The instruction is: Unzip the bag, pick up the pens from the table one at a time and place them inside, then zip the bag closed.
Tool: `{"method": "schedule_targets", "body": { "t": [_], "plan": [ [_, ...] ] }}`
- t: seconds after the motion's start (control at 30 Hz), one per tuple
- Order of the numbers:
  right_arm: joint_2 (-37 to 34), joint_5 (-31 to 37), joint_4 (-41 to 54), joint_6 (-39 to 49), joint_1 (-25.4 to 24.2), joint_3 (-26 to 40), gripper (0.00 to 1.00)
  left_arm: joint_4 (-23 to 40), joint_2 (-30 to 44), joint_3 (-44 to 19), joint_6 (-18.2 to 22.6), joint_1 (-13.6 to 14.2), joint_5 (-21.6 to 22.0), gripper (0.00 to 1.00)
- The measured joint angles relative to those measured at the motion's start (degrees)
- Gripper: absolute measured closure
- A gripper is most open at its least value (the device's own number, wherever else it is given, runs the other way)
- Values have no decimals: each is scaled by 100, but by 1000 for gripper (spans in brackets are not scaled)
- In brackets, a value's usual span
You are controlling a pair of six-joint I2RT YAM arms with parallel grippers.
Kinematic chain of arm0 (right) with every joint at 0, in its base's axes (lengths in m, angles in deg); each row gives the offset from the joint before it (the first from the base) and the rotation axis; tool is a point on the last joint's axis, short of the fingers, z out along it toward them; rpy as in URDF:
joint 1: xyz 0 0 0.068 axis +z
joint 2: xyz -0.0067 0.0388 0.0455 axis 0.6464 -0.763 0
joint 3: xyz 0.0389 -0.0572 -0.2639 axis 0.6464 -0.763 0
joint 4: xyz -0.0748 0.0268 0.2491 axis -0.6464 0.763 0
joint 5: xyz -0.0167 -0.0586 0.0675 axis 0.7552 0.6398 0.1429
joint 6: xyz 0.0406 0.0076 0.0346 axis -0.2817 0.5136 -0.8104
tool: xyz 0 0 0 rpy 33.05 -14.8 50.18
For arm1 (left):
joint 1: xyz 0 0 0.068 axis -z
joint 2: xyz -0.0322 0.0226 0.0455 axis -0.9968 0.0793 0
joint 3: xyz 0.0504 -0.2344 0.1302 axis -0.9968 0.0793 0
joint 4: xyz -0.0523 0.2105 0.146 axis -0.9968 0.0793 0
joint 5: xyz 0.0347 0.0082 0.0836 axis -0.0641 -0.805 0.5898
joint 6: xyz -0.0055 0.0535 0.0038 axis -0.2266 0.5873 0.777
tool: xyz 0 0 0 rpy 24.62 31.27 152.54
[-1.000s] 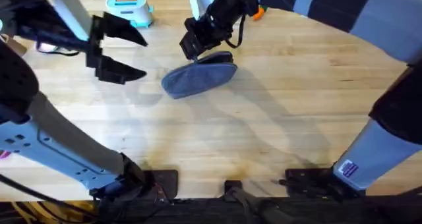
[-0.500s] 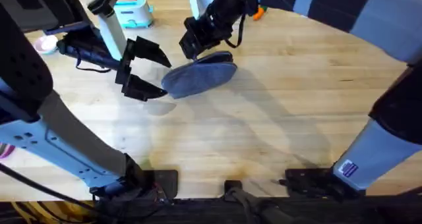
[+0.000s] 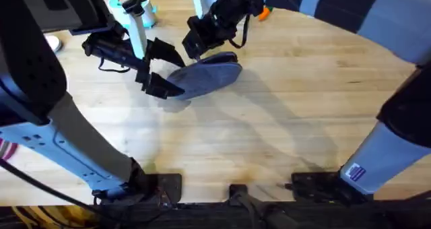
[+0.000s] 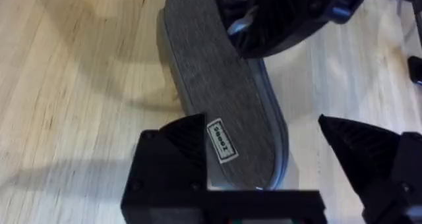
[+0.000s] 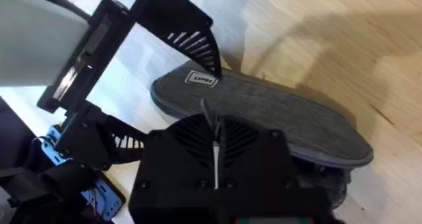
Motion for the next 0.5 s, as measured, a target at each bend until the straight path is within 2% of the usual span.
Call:
{"method": "schedule_targets", "body": {
  "t": [0.1,0.17,0.2,0.33,0.37,0.4,0.5],
  "plan": [
    [1,0,0,0,0,0,971,-1,0,0,-39,3,-2,7],
    [1,0,0,0,0,0,971,3,0,0,-75,3,-4,94],
    [1,0,0,0,0,0,971,-2,0,0,-77,3,-6,183],
    [0,-2,5,0,1,0,971,-78,0,0,-96,-2,-47,763],
    [1,-2,0,0,0,0,971,-79,0,0,-88,-10,-50,875],
    [-1,-2,0,-2,0,0,971,-82,0,0,-94,-13,-50,931],
    [1,-2,2,0,0,0,971,-80,0,0,-117,-13,-46,954]
  ]
}}
